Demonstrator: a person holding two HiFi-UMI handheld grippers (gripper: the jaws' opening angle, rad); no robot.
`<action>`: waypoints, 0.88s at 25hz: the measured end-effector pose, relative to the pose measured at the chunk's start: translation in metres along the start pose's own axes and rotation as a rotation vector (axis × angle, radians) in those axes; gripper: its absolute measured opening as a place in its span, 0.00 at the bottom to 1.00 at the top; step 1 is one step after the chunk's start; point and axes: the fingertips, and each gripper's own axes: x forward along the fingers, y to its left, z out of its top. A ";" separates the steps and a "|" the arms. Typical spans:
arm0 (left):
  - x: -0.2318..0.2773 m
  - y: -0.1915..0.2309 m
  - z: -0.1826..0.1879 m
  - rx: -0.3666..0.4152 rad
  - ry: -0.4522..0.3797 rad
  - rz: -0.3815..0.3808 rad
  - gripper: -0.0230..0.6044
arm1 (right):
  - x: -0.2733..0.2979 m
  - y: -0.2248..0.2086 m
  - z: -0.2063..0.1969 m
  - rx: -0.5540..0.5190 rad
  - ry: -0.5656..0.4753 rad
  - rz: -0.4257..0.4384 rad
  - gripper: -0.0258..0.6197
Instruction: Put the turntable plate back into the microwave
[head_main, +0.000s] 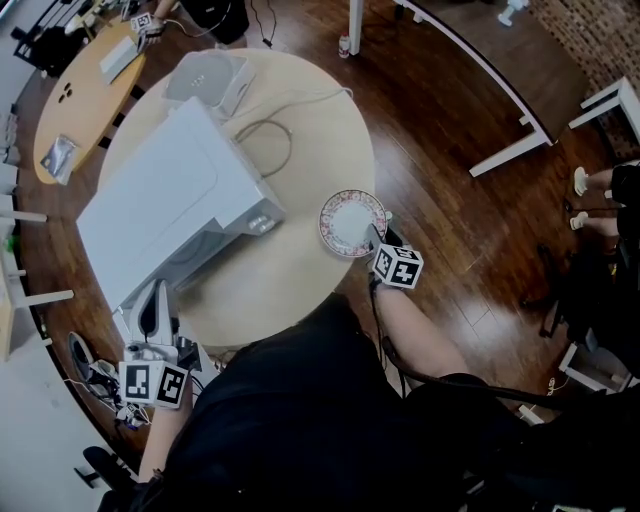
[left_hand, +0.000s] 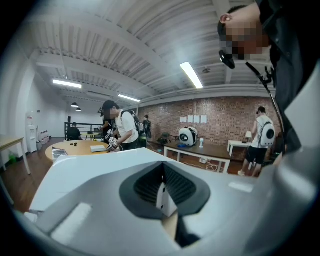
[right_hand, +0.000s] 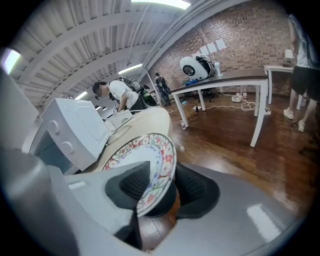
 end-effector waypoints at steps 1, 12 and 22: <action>-0.003 0.003 -0.001 -0.004 -0.002 0.002 0.04 | -0.002 -0.001 -0.001 0.010 -0.006 -0.009 0.28; -0.026 0.017 -0.001 -0.021 -0.039 0.021 0.04 | -0.016 0.003 0.004 0.097 -0.066 -0.040 0.19; -0.034 0.015 -0.004 -0.039 -0.072 0.015 0.04 | -0.026 0.010 0.020 0.189 -0.116 -0.003 0.11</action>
